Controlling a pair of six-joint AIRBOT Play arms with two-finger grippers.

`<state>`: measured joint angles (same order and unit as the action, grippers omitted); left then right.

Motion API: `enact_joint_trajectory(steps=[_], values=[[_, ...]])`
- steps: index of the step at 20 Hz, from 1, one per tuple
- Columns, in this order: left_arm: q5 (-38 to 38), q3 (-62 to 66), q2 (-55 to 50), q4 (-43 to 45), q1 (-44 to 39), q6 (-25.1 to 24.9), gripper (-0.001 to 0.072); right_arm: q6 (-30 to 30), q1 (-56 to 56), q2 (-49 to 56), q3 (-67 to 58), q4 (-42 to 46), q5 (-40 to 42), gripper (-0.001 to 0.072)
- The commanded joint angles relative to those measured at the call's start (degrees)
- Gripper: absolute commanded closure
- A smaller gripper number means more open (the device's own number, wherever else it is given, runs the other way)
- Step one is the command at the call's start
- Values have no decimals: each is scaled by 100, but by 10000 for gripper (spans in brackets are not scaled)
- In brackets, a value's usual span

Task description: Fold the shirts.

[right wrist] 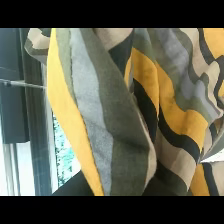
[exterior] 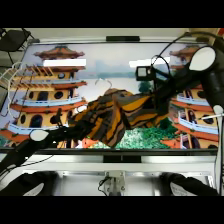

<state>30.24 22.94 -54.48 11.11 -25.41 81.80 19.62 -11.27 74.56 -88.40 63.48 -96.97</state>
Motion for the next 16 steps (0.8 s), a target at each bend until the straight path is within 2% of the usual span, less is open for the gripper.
enact_joint_trajectory(steps=[1, 4, 7, 9, 11, 14, 15, 16], values=[[-625, 337, -841, -1467, -713, -695, 160, 79, 2, -2, -2, 7, 48, 653], [-605, 931, -1515, -2057, -745, -1290, 161, 79, 2, -2, -4, 7, 46, 653], [-63, 1294, -1915, -2087, -774, -1338, 163, 90, 2, -2, -2, 13, 50, 653], [-4, 1320, -2109, -2310, -938, -1322, 175, 90, 2, -2, -4, 46, 59, 652], [28, 1320, -2229, -2363, -1047, -1340, 239, 98, 2, -2, -4, 57, 39, 652], [262, 1318, -2218, -2363, -1067, -1458, 251, 96, 4, -2, -2, 175, 31, 653], [262, 1320, -2212, -2363, -1067, -1480, 323, 96, 4, -2, -4, 210, 33, 653], [245, 1318, -2212, -2365, -1067, -1517, 340, 96, 4, -2, -4, 225, 31, 652]])
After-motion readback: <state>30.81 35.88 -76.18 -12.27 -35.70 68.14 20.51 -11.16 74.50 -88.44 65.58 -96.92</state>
